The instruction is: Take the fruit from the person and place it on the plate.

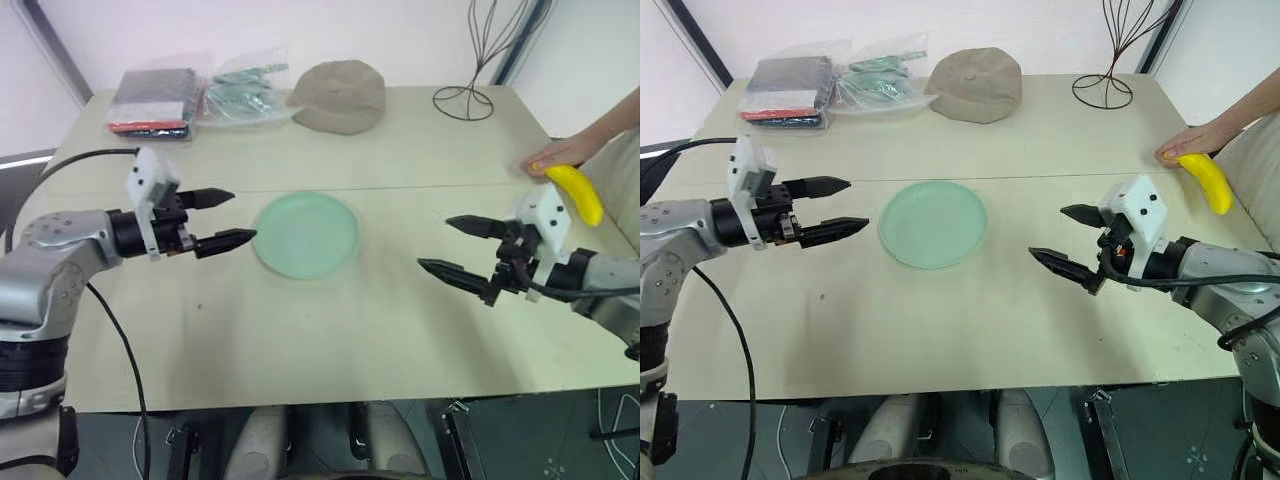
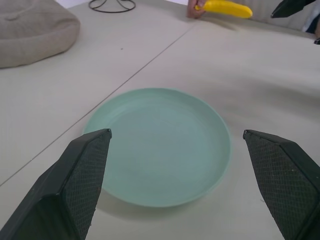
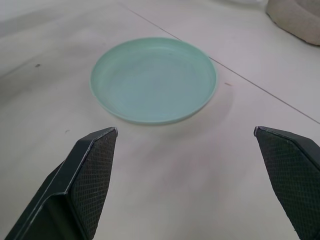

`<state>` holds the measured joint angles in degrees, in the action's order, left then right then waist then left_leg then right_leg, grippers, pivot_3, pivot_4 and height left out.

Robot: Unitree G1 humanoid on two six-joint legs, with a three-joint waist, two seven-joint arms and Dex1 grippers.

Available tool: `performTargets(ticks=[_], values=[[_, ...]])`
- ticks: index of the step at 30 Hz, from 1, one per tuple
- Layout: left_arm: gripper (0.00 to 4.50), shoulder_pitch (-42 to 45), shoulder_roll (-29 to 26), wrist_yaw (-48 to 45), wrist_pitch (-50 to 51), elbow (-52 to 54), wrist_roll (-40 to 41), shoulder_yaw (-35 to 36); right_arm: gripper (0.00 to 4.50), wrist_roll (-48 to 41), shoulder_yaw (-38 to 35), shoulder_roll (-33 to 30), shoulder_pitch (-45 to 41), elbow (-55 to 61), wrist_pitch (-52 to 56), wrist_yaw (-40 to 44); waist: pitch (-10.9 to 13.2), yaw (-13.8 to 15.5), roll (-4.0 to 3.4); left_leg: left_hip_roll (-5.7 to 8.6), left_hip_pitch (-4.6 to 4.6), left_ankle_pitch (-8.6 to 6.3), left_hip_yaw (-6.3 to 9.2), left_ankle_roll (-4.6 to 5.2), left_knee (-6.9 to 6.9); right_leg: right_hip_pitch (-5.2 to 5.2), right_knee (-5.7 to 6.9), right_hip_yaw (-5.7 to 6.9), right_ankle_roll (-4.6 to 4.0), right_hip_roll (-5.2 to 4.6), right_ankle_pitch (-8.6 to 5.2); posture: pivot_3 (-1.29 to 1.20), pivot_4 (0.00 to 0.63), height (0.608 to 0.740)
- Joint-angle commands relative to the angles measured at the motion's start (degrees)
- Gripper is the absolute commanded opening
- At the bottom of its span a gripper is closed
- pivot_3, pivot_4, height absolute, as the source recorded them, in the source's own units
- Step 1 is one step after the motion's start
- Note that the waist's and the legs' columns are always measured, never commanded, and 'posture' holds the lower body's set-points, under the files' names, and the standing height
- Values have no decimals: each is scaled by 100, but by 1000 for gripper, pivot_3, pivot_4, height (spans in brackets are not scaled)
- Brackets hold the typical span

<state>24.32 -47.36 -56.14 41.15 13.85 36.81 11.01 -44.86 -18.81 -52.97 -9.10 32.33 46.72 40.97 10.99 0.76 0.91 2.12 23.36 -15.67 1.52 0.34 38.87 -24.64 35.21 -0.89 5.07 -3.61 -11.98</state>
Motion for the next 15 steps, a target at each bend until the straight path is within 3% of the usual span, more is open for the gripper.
performTargets(ticks=[1,15], values=[[4419,-121,-83,105,47,351,145,241,4500,-2,-86,-76,-140,-15,-80,71,0,-6,0,0,0,0,0,0,0,0,0,0,0,0,0,0,150,740],[4419,-216,-20,435,211,584,395,299,4500,68,-53,-57,-195,-68,-50,137,0,-6,0,0,-1,0,0,0,0,0,1,-1,0,0,0,0,150,740]])
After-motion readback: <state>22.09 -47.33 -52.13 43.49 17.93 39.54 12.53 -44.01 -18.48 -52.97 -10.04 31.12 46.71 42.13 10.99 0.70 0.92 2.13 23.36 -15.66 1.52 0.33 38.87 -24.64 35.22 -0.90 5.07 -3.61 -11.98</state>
